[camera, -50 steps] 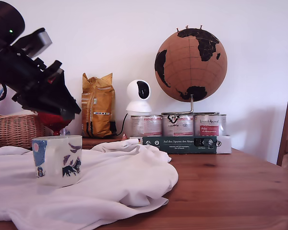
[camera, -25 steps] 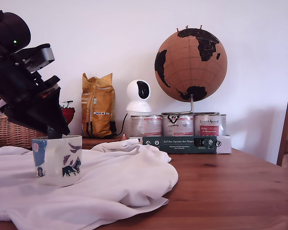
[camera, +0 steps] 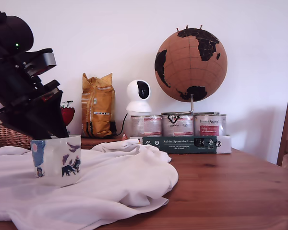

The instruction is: Pick the grey coffee capsule and place it inside the blue coffee cup

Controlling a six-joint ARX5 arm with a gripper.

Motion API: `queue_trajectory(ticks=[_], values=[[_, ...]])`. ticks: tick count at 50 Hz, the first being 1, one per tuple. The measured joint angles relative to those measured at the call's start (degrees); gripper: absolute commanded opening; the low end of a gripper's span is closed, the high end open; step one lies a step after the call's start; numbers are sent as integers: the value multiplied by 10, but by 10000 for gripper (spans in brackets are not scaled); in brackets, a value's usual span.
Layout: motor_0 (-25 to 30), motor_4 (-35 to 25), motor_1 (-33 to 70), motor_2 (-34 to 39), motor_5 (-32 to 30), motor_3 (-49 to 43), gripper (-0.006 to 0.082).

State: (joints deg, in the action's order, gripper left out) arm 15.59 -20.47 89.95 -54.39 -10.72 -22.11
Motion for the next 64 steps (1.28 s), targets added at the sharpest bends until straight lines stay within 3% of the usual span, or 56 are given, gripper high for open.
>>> queue_trajectory(ticks=[3,11,16,22,36,64], values=[[3,0,1,-20,0,-28,426],[4,0,2,-90,12,-80,98],[4,0,-3,-107,16,-88,-25],[4,18,-22,-103,30,-97,-22],[-5,131,-132,-101,45,-107,-22],[-93,191,-336,36,56,-11,-22]])
